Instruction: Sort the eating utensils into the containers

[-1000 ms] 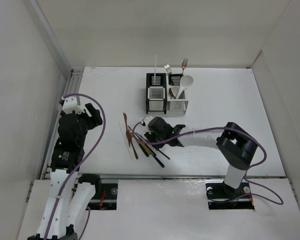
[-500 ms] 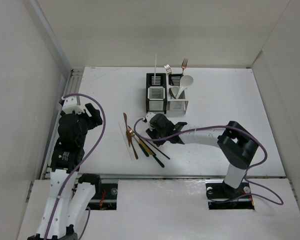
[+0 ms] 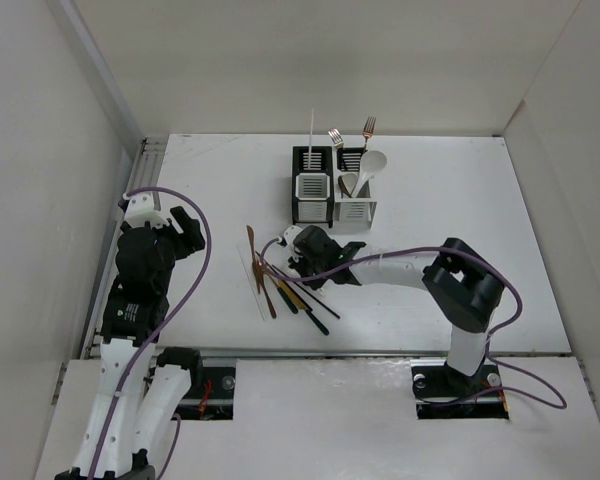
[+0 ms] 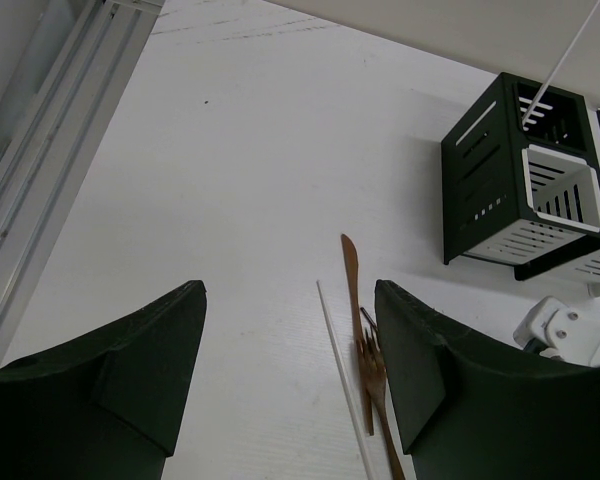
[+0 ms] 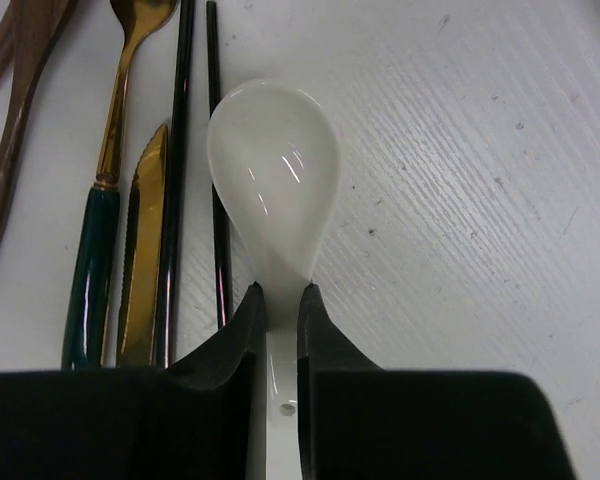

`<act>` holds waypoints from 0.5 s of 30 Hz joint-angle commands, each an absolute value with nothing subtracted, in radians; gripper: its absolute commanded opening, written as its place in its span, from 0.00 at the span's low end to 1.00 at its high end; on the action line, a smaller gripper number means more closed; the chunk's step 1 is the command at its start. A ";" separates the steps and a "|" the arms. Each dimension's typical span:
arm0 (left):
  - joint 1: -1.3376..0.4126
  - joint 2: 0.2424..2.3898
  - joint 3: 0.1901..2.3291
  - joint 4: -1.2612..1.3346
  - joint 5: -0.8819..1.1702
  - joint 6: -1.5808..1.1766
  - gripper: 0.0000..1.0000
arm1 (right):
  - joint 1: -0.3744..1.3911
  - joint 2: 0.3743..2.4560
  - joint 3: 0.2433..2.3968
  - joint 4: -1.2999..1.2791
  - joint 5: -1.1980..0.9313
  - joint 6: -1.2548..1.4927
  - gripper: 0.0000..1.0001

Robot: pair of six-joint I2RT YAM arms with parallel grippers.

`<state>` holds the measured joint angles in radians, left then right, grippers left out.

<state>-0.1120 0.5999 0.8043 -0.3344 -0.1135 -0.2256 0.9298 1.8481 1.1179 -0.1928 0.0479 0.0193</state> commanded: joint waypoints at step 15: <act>-0.115 0.600 0.790 -0.285 -0.137 -0.207 0.65 | 0.878 1.539 1.160 0.039 0.231 0.015 0.00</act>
<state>-0.1120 0.5934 0.8009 -0.3367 -0.1223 -0.2218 0.9081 1.6440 1.1137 -0.1398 0.1444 0.0147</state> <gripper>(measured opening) 0.651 0.218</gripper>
